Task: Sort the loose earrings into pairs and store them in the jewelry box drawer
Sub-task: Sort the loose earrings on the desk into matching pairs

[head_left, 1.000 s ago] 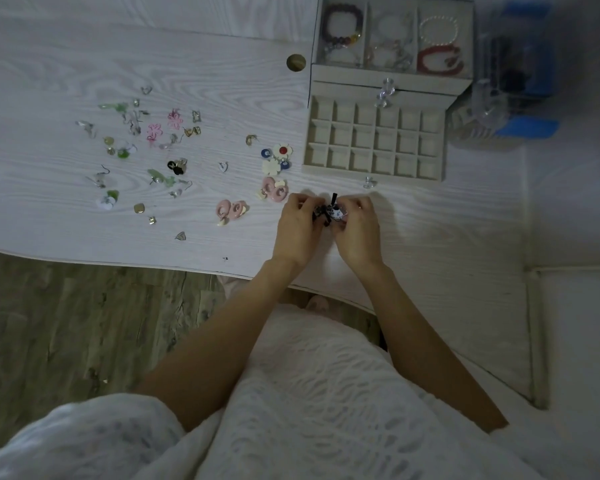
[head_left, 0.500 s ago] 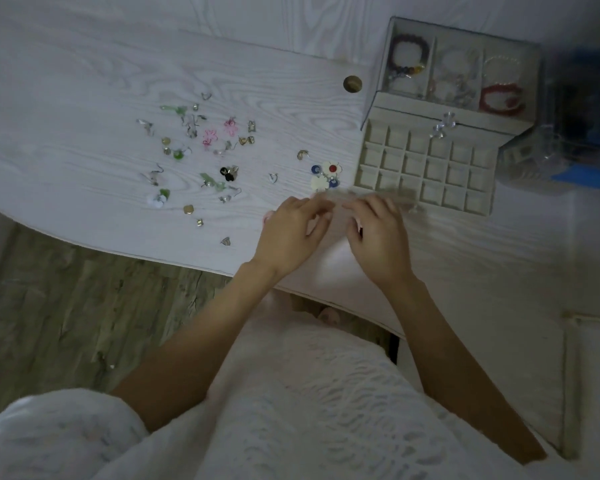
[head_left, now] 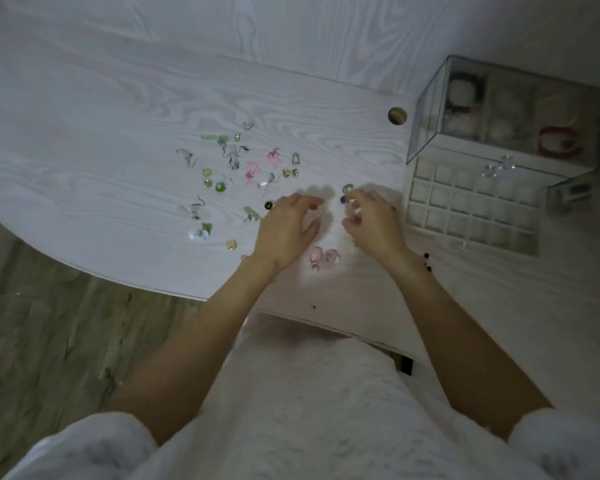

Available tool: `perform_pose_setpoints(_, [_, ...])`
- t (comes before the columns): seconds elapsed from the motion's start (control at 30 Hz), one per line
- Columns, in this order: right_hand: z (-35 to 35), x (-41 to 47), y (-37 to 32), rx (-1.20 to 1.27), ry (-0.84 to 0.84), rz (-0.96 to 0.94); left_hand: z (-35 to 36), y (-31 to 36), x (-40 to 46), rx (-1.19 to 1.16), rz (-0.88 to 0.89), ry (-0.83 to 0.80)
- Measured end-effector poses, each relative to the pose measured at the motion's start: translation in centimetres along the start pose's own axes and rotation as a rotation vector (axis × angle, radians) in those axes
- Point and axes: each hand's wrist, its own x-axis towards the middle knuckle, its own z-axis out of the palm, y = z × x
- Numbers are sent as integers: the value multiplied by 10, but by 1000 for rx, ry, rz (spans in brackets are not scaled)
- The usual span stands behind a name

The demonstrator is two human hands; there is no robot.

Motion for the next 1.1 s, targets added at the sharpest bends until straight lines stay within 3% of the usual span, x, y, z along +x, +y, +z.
perform_pose_setpoints(0.1, [-10,0,-3,134,78,20,24,16,17,23,39,-79])
perform_pose_setpoints(0.23, [-27,12,15,-126,177,-32,43,21,32,80,-11,-96])
perform_pose_setpoints(0.37, [-22,24,17,-459,108,-16,44,16,35,122,6,-74])
perform_pose_setpoints(0.43, [-19,27,14,-502,80,22,40,9,33,144,35,-53])
perform_pose_setpoints(0.73, [-1,23,-5,-250,21,-26,35,-9,30,253,121,-8])
perform_pose_setpoints(0.93, [3,7,-6,-173,236,-86,24,-5,21,197,173,40])
perform_pose_setpoints(1.1, [-8,-16,-3,111,299,-34,14,9,17,119,-47,74])
